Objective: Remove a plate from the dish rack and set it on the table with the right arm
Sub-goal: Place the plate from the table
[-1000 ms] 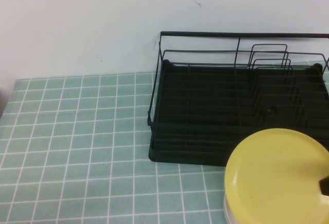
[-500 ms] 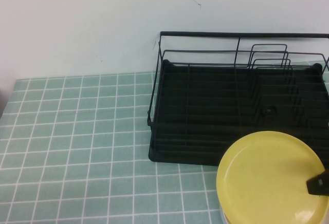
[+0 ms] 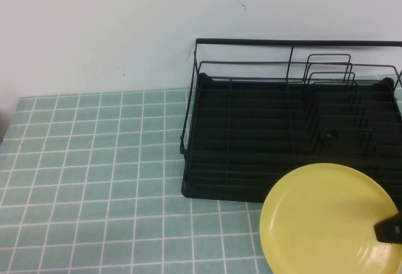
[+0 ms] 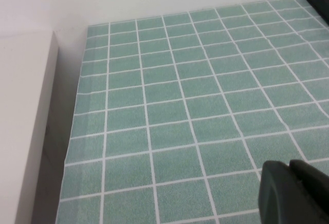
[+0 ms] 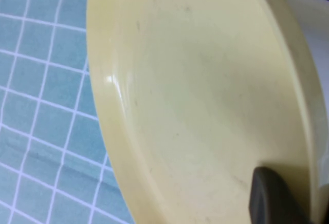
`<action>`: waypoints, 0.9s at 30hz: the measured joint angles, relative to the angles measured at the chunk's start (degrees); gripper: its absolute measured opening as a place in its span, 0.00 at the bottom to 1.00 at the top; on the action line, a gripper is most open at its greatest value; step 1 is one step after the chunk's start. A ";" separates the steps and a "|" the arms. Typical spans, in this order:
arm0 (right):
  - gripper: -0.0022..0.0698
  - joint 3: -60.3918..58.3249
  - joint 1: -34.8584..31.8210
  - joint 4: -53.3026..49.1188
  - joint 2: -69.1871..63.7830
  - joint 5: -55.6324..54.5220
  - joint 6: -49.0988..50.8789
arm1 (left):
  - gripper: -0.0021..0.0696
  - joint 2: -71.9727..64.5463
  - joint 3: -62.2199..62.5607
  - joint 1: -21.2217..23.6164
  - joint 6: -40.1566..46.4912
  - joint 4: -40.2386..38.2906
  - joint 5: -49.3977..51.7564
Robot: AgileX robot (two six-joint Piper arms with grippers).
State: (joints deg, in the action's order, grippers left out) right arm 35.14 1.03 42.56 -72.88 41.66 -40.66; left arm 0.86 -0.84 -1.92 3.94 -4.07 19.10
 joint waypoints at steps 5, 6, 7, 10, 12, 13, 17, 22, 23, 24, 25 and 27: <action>0.16 0.12 0.00 -2.78 0.83 1.25 2.17 | 0.02 0.00 0.00 0.00 0.00 0.00 0.00; 0.16 0.12 0.00 -3.90 0.89 1.51 3.14 | 0.02 0.00 0.00 0.00 0.00 0.00 0.00; 0.16 0.12 0.00 -4.53 0.97 1.92 3.93 | 0.02 0.00 0.00 0.00 0.00 0.00 0.00; 0.16 0.24 0.00 -6.14 0.97 2.15 5.68 | 0.02 0.00 0.00 0.00 0.00 0.00 0.00; 0.16 0.34 0.00 -6.25 1.03 2.15 5.96 | 0.02 0.00 0.00 0.00 0.00 0.00 0.00; 0.16 0.34 0.00 -6.25 1.03 2.15 6.05 | 0.02 0.00 0.00 0.00 0.00 0.00 0.00; 0.16 0.34 0.00 -6.36 1.03 2.05 6.34 | 0.02 0.00 0.00 0.00 0.12 0.00 0.00; 0.16 0.34 0.00 -6.57 1.03 2.05 6.60 | 0.02 0.00 0.00 0.00 0.12 0.00 0.00; 0.17 0.34 0.00 -6.57 1.03 2.05 6.60 | 0.02 0.00 0.00 0.00 0.12 0.00 0.00; 0.18 0.34 0.00 -6.57 1.03 2.05 6.60 | 0.02 0.00 0.00 0.00 0.12 0.00 0.00; 0.19 0.34 0.00 -6.57 1.03 2.05 6.35 | 0.02 0.00 0.00 0.00 0.12 0.00 0.00; 0.24 0.34 0.00 -6.84 1.03 2.05 5.96 | 0.02 0.00 0.00 0.00 0.12 0.00 0.00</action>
State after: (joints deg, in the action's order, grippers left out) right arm 35.48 1.03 35.72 -71.85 43.71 -34.71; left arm 0.86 -0.84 -1.92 4.06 -4.07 19.10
